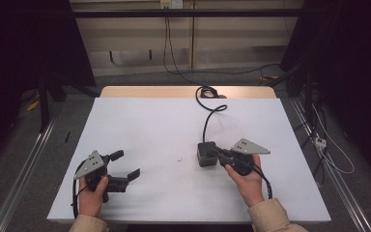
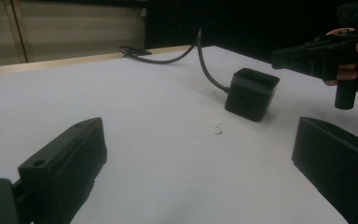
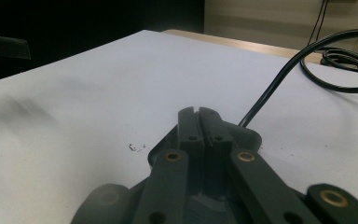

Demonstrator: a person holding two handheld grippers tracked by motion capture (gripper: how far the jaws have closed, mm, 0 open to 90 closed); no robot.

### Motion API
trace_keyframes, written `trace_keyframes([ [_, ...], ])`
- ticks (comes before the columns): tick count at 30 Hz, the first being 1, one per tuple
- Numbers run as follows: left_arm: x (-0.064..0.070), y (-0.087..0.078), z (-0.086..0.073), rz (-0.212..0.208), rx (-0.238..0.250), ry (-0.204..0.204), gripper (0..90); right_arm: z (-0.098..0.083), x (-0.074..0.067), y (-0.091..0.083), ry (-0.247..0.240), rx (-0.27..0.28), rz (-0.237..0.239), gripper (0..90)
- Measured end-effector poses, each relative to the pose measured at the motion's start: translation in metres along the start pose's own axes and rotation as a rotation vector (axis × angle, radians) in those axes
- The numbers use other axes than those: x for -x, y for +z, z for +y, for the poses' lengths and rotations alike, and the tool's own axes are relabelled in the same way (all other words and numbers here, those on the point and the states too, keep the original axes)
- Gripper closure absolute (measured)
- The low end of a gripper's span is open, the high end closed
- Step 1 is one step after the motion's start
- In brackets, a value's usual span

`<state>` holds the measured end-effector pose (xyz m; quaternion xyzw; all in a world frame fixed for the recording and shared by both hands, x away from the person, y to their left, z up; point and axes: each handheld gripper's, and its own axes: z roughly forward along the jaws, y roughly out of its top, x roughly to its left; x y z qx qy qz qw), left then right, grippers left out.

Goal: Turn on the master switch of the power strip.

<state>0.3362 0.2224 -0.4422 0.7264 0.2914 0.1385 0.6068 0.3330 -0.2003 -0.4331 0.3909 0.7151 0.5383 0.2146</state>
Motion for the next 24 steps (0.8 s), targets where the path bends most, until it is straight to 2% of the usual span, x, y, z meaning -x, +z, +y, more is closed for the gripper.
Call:
trace_keyframes([
  [24,-0.0002,0.0003,-0.0002,-0.001,-0.004,0.001,2.7,-0.0010,-0.0026,0.0053,-0.010,-0.026,0.001,90.0],
])
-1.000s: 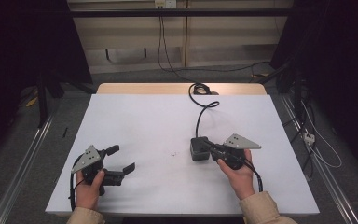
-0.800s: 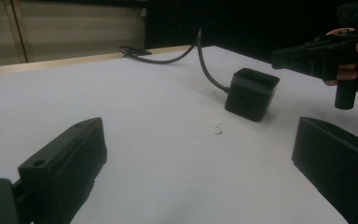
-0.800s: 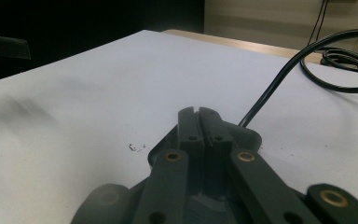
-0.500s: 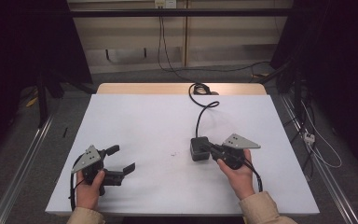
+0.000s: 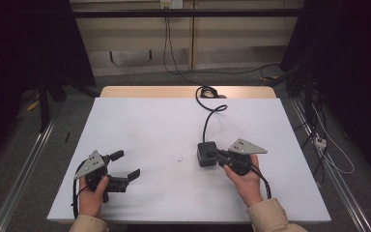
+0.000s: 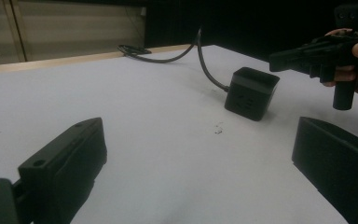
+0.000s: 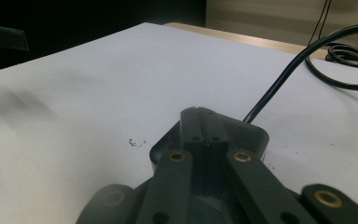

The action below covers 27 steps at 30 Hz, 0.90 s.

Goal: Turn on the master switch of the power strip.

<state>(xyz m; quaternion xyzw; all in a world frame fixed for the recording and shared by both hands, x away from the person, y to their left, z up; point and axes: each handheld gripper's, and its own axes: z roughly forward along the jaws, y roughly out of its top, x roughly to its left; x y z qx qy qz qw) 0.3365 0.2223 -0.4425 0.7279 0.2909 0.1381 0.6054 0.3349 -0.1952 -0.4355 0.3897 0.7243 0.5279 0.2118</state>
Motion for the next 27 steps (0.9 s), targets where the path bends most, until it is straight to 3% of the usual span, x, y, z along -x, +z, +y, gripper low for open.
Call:
trace_keyframes([
  [27,-0.0005,-0.0005,0.0003,0.000,0.005,-0.002,2.7,-0.0020,0.0003,0.0044,-0.034,-0.019,-0.023,90.0],
])
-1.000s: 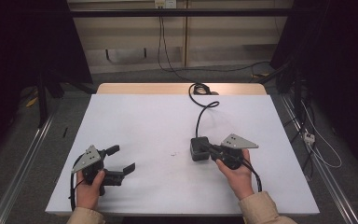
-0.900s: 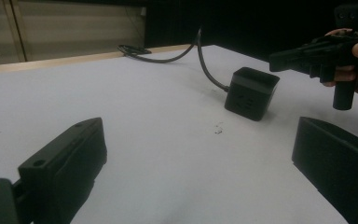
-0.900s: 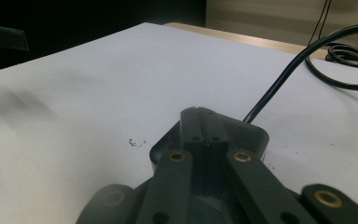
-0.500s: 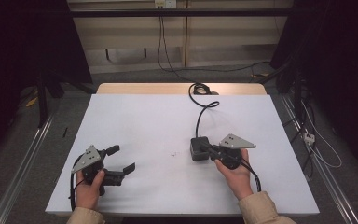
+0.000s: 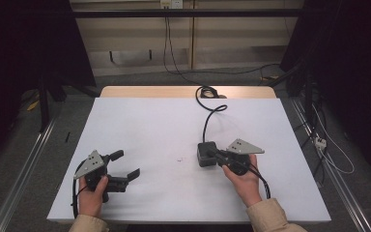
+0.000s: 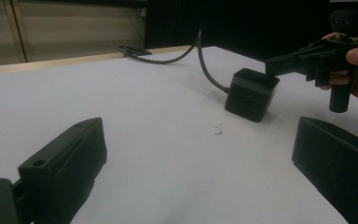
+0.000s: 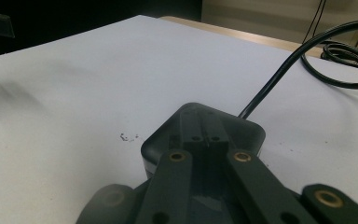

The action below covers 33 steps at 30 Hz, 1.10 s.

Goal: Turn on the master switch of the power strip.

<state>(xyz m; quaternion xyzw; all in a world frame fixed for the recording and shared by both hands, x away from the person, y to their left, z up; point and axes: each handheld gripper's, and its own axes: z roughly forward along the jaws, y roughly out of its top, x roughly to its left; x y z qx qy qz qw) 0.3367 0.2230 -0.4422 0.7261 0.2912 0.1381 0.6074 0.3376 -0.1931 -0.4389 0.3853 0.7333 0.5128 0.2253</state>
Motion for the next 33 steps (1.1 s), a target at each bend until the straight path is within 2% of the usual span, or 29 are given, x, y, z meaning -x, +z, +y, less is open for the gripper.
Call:
trace_keyframes([
  [25,0.0004,0.0003,0.0000,-0.001,0.000,0.001,2.7,-0.0013,-0.0005,0.0010,-0.031,-0.002,0.007,90.0],
  [33,0.0005,-0.0001,0.0000,-0.003,-0.003,0.006,2.7,-0.0020,-0.0007,0.0014,-0.026,-0.002,0.004,90.0],
])
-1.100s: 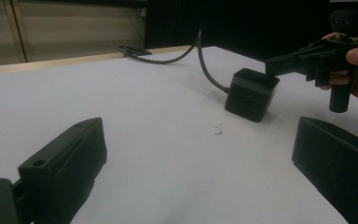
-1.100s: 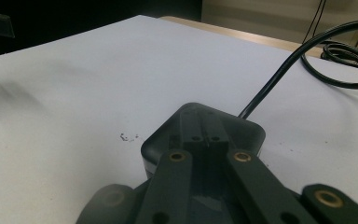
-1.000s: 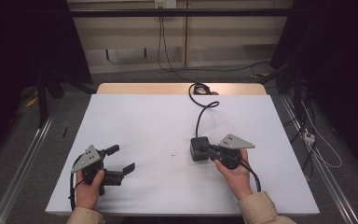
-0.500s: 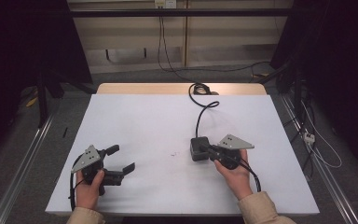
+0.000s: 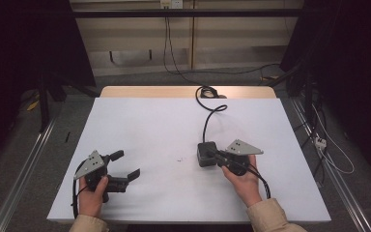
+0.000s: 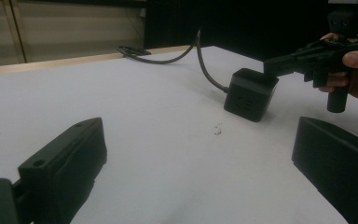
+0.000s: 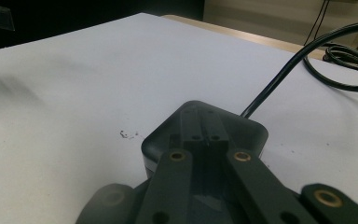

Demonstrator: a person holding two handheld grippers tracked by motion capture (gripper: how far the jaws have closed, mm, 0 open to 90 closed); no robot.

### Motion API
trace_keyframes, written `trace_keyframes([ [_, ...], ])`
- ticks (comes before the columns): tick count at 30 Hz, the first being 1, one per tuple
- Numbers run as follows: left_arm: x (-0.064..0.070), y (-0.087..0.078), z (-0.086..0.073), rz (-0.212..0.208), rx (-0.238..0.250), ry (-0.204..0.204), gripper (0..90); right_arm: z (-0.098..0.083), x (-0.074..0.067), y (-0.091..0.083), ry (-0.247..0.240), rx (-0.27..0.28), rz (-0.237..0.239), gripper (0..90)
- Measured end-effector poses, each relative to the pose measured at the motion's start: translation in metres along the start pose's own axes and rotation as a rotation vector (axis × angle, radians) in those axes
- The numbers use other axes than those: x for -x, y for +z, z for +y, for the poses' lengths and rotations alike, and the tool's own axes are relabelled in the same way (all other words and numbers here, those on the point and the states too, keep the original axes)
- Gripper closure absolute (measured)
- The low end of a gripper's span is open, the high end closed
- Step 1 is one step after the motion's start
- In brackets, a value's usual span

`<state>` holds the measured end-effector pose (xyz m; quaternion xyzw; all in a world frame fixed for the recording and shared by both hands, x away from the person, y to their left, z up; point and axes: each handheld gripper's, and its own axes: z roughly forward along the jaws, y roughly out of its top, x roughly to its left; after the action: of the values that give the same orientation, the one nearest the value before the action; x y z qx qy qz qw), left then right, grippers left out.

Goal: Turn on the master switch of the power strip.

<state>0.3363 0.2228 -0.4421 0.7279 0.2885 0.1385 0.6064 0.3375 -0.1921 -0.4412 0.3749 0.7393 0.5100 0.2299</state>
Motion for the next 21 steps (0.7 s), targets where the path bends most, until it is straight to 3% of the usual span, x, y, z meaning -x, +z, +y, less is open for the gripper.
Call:
trace_keyframes([
  [21,0.0009,0.0002,-0.0002,0.000,-0.001,0.001,2.7,-0.0010,0.0004,0.0004,0.007,-0.001,0.003,90.0],
])
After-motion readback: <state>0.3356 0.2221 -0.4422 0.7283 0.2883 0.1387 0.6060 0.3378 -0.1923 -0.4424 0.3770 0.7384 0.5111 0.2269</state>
